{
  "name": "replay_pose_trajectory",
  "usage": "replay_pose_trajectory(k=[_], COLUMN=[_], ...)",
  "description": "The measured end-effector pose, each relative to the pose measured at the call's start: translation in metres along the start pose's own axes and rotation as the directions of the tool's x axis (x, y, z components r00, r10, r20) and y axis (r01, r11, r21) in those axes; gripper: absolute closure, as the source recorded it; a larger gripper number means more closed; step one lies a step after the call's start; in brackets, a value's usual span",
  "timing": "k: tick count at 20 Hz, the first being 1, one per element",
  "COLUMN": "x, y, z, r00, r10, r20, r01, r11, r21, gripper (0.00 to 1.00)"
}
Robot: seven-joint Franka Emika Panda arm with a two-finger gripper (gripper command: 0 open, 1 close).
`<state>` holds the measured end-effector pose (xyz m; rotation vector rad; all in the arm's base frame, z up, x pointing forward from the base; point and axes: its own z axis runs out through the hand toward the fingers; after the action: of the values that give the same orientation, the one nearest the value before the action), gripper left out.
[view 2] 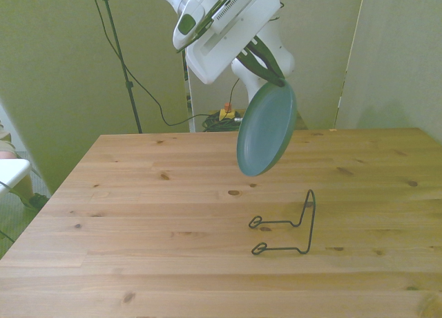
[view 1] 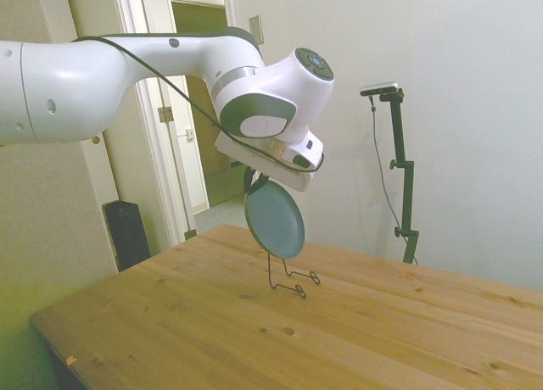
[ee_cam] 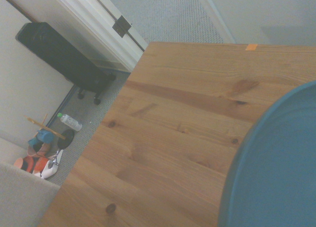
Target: Load the plate
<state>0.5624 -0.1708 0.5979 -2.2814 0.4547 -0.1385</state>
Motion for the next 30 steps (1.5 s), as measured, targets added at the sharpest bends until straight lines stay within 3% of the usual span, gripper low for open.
replay_pose_trajectory(k=[3, 11, 17, 30], x=[0.008, 0.031, 0.043, 0.055], y=[0.009, 0.033, 0.044, 0.060], z=[0.007, 0.016, 0.048, 0.074], r00=[1.000, 0.999, 0.999, 0.998], r10=[0.019, 0.038, 0.033, 0.034], r20=[0.000, 0.002, 0.043, 0.052], r01=[-0.019, -0.038, -0.039, -0.044], r11=[1.000, 0.990, 0.988, 0.981], r21=[0.012, 0.137, 0.153, 0.190], gripper=[1.00, 1.00, 1.00, 1.00])
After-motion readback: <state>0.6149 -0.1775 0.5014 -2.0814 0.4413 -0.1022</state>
